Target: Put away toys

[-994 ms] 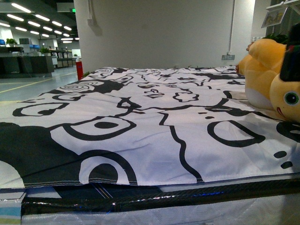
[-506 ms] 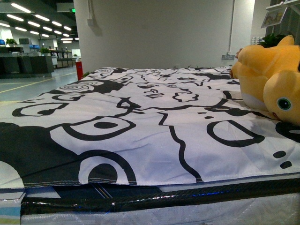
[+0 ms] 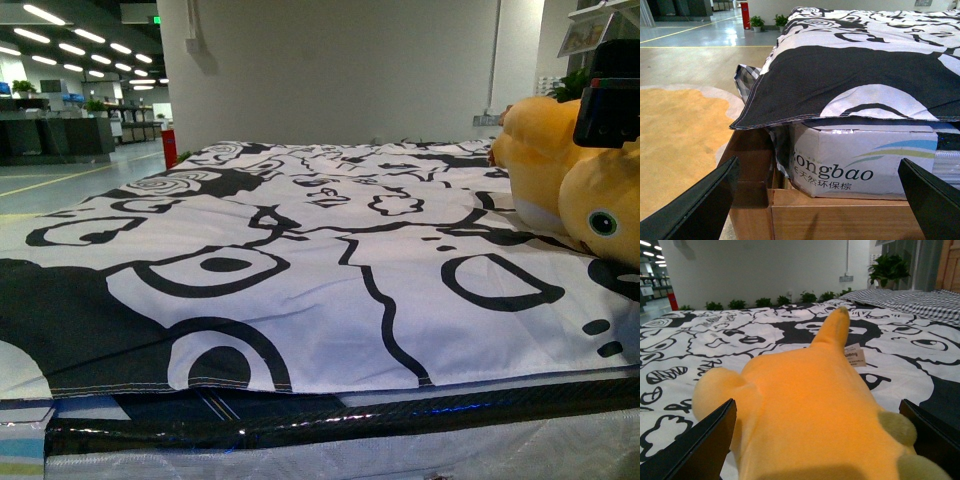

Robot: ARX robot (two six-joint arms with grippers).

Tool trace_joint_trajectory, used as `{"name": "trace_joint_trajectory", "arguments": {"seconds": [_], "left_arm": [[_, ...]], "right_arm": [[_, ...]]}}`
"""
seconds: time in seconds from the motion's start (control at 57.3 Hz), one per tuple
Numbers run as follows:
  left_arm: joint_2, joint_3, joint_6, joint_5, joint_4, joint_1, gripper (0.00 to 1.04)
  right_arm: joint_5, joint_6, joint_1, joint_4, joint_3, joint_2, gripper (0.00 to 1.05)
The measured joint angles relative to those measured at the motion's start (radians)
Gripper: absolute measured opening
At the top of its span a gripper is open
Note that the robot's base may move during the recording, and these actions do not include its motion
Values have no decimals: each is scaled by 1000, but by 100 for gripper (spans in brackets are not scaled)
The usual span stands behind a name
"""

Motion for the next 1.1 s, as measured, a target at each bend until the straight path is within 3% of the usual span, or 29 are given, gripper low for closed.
{"name": "trace_joint_trajectory", "arguments": {"seconds": [0.576,1.099], "left_arm": [[0,0,0,0,0,0,98],[0,0,0,0,0,0,98]], "right_arm": [[15,-22,67,74,-76,21,98],[-42,-30,44,74,-77,-9,26]]}}
